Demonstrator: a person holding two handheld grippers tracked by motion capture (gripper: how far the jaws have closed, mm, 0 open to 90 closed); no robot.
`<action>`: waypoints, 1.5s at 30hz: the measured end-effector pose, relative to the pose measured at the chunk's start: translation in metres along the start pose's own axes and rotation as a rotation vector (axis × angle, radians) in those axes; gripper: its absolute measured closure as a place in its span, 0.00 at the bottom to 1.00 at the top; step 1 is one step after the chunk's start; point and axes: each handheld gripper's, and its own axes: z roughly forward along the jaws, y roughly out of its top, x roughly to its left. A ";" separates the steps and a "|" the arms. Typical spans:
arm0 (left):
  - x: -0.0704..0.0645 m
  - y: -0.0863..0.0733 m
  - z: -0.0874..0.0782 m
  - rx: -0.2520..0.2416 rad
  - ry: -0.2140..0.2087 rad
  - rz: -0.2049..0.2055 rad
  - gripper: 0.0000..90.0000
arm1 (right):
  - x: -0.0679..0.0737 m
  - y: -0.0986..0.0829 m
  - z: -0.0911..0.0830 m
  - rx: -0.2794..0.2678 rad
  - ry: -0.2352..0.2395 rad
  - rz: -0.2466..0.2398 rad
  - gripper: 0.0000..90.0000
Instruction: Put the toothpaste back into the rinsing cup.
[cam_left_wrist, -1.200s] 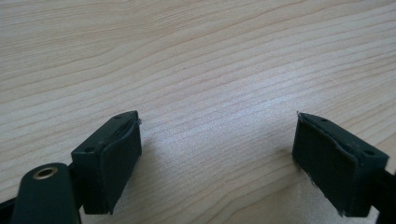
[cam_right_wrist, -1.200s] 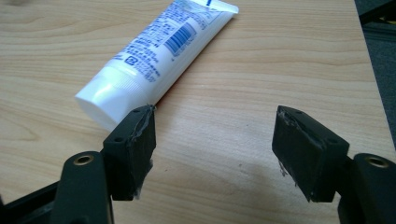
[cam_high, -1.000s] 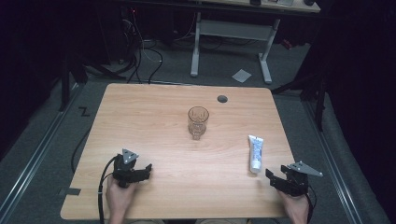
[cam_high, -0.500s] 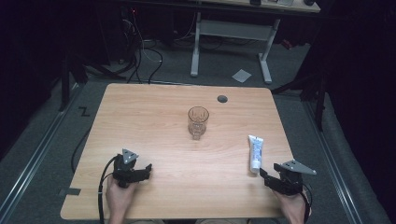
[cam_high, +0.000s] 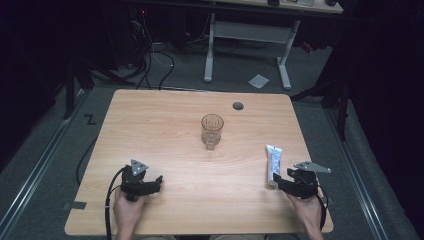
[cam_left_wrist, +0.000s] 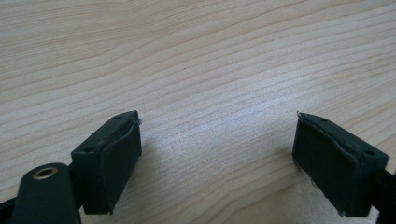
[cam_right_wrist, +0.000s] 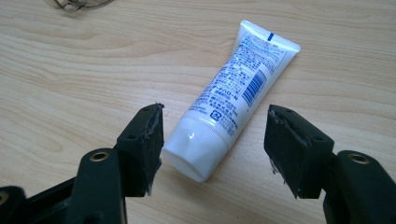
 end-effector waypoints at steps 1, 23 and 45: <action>0.000 0.000 0.000 0.000 0.000 0.000 0.18 | 0.000 0.003 0.002 0.010 -0.006 -0.001 0.42; 0.000 0.000 0.000 0.000 0.000 -0.001 0.18 | -0.007 0.033 0.033 0.104 -0.071 0.036 0.39; 0.000 0.000 0.000 0.000 0.001 -0.001 0.18 | -0.015 0.061 0.070 0.229 -0.122 0.080 0.38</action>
